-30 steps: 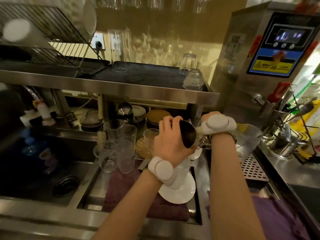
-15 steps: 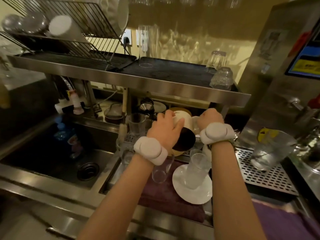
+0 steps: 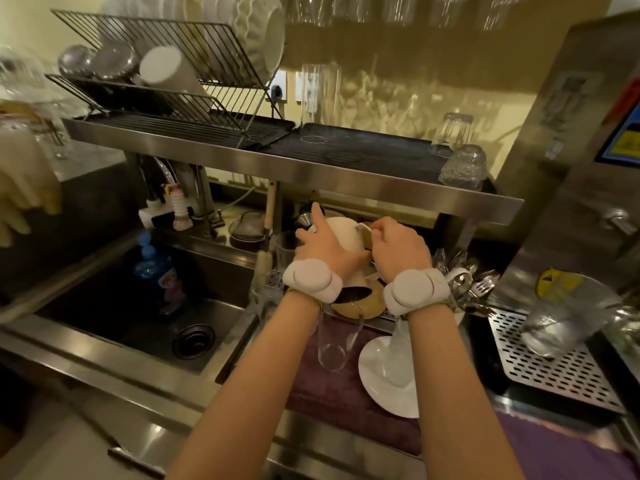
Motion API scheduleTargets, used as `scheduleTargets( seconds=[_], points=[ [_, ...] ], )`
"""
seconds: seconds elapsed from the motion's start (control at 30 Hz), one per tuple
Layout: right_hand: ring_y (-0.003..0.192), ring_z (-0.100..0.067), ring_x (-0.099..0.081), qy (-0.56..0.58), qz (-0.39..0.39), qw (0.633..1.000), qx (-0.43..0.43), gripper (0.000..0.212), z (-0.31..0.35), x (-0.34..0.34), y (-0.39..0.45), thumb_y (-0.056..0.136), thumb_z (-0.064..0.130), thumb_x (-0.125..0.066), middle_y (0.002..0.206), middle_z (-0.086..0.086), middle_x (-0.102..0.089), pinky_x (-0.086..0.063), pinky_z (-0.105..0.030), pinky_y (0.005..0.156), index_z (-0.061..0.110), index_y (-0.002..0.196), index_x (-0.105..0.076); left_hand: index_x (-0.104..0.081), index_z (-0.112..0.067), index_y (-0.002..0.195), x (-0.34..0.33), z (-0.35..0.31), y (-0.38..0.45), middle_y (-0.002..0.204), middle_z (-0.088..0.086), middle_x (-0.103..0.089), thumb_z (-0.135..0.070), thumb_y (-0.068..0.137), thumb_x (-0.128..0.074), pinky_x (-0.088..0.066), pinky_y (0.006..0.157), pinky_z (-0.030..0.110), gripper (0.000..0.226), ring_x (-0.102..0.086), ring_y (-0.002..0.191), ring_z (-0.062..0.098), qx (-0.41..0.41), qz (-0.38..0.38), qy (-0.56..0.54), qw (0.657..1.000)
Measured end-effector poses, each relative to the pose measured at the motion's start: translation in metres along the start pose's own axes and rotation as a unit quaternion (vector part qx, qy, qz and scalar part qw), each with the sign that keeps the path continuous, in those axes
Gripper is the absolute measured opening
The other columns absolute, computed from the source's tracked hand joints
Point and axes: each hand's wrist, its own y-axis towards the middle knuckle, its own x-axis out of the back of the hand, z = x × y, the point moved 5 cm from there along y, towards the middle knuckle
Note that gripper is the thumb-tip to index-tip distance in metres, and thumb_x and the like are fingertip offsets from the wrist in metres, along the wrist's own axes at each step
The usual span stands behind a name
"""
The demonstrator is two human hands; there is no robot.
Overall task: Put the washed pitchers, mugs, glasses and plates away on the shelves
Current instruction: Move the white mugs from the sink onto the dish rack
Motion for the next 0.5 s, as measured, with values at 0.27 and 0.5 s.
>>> scheduleTargets(
  seconds=[0.27,0.5],
  points=[
    [0.077,-0.026,-0.05,0.154,-0.001,0.986,-0.06,0.044,0.02,-0.012,0.012,0.097,0.037,-0.033,0.081,-0.011,-0.054,-0.036,-0.033,0.069,0.011,0.067,-0.051,0.017,-0.025,0.145,0.027,0.002,-0.012,0.141,0.014,-0.023,-0.052,0.059,-0.079,-0.042,0.088,0.047,0.132,-0.037,0.125,0.037,-0.086,-0.123,-0.039,0.988],
    [0.04,-0.023,-0.043,0.316,0.042,0.947,-0.038,0.051,0.067,0.0,0.019,0.094,0.016,-0.043,0.034,-0.002,-0.046,-0.042,-0.032,0.054,0.009,0.044,-0.046,0.008,-0.03,0.146,0.076,0.001,-0.019,0.138,0.011,-0.025,-0.044,0.058,-0.082,-0.047,0.089,0.052,0.127,-0.035,0.127,0.032,-0.17,-0.24,-0.074,0.953]
  ],
)
